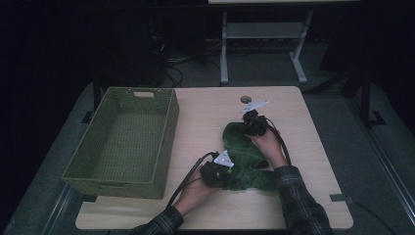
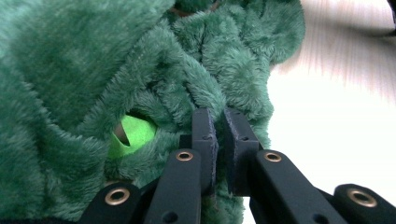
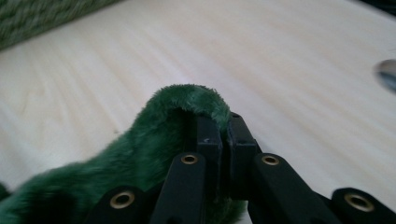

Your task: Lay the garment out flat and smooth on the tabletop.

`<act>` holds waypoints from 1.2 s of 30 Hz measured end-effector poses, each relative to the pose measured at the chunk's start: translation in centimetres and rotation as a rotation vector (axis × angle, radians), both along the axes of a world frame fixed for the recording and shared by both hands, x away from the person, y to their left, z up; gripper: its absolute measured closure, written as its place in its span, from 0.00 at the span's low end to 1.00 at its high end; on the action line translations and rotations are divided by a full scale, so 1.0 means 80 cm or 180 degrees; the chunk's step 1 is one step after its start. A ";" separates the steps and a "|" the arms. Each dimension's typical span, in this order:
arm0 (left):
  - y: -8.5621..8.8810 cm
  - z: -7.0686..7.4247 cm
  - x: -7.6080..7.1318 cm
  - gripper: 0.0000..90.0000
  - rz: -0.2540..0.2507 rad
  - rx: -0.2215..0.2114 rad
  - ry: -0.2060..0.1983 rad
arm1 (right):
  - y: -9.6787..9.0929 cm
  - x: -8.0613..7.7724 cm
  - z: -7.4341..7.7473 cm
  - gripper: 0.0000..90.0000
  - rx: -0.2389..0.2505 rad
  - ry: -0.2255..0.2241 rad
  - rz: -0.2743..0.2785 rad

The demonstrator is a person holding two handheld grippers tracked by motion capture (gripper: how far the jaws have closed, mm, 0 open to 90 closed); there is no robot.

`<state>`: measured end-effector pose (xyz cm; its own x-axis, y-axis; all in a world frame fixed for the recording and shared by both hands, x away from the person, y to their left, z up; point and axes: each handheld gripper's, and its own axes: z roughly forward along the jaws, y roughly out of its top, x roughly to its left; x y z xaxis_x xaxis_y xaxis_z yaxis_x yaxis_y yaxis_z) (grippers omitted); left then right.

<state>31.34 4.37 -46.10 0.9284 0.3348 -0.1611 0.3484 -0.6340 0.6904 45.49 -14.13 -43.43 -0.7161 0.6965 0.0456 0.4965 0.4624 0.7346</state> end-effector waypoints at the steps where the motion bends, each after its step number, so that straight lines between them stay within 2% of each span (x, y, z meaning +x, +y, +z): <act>1: 0.000 0.000 0.000 0.93 -0.0006 0.0004 0.0005 | -0.007 0.003 0.002 0.96 0.0070 -0.0033 -0.0059; 5: -0.001 0.001 -0.003 0.93 -0.0054 0.0041 0.0031 | -0.029 0.013 0.004 0.97 0.0224 -0.0107 -0.0212; 7: -0.001 0.001 -0.005 0.93 -0.0068 0.0051 0.0046 | -0.038 0.021 0.004 0.97 0.0280 -0.0008 -0.0272; 11: -0.001 0.002 -0.006 0.94 -0.0077 0.0069 0.0071 | -0.048 0.032 0.012 0.97 0.0354 -0.0163 -0.0388; 12: -0.001 0.002 -0.006 0.94 -0.0081 0.0073 0.0074 | -0.050 0.037 0.014 0.97 0.0382 -0.0079 -0.0397; 13: -0.001 0.002 -0.006 0.94 -0.0080 0.0080 0.0074 | -0.051 0.040 0.015 0.97 0.0378 -0.0083 -0.0425; 15: -0.001 0.003 -0.007 0.93 -0.0077 0.0106 0.0085 | -0.055 0.045 0.017 0.97 0.0373 -0.0188 -0.0516; 17: -0.002 0.002 -0.007 0.93 -0.0073 0.0094 0.0083 | -0.056 0.048 0.013 0.97 0.0345 -0.0160 -0.0596; 18: -0.001 0.002 -0.006 0.92 -0.0078 0.0077 0.0079 | -0.057 0.050 0.006 0.96 0.0310 -0.0084 -0.0622; 19: -0.001 0.001 -0.006 0.90 -0.0073 0.0044 0.0078 | -0.057 0.051 0.002 0.94 0.0297 -0.0027 -0.0627; 21: 0.000 0.003 -0.005 0.85 -0.0075 0.0007 0.0087 | -0.057 0.050 -0.007 0.82 0.0291 0.0091 -0.0623; 22: 0.001 0.004 -0.005 0.82 -0.0060 -0.0033 0.0103 | -0.058 0.049 -0.009 0.76 0.0346 0.0143 -0.0617; 24: 0.003 0.007 -0.003 0.75 -0.0036 -0.0128 0.0110 | -0.063 0.046 -0.007 0.71 0.0410 0.0194 -0.0584; 28: 0.009 0.016 -0.003 0.66 0.0033 -0.0250 0.0067 | -0.071 0.032 0.007 0.62 0.0470 0.0121 -0.0540; 32: 0.019 0.026 -0.002 0.60 0.0056 -0.0275 -0.0006 | -0.081 0.018 0.021 0.52 0.0496 0.0061 -0.0497; 36: 0.029 0.032 -0.002 0.54 0.0069 -0.0286 -0.0018 | -0.090 0.009 0.029 0.45 0.0442 0.0166 -0.0426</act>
<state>31.21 6.67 -43.52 0.9221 0.3392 -0.1863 0.3574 -0.5617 0.7462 46.24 -21.30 -41.09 -0.6118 0.7697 0.1826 0.5858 0.2857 0.7584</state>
